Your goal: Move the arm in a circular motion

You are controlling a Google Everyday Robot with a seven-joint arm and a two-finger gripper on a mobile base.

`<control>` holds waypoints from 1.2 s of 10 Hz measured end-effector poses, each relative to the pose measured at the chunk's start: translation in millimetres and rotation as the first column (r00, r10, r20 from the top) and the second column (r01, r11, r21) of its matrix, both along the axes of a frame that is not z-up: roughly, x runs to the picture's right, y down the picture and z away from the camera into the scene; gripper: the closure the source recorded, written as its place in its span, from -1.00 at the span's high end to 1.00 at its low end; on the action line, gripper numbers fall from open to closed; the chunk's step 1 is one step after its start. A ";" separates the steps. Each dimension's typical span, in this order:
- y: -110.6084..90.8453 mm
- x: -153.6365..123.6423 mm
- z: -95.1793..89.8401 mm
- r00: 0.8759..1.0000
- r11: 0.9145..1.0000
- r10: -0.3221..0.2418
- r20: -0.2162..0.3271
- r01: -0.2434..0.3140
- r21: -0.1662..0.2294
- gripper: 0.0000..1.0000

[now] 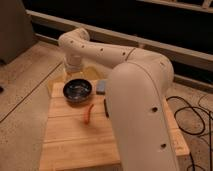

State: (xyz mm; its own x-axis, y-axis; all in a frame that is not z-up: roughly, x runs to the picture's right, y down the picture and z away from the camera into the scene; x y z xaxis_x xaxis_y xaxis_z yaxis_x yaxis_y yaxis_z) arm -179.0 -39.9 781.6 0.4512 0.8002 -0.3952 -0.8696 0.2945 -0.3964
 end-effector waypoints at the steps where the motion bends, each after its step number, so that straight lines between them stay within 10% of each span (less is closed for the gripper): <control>1: 11.4 -5.5 -10.2 1.000 1.000 -0.001 -0.005 0.001 0.010 0.30; 7: 72.2 32.0 -39.8 0.982 0.999 0.040 -0.186 -0.039 0.010 0.30; 12: 99.6 134.5 -32.6 0.879 0.965 0.195 -0.435 -0.251 -0.077 0.30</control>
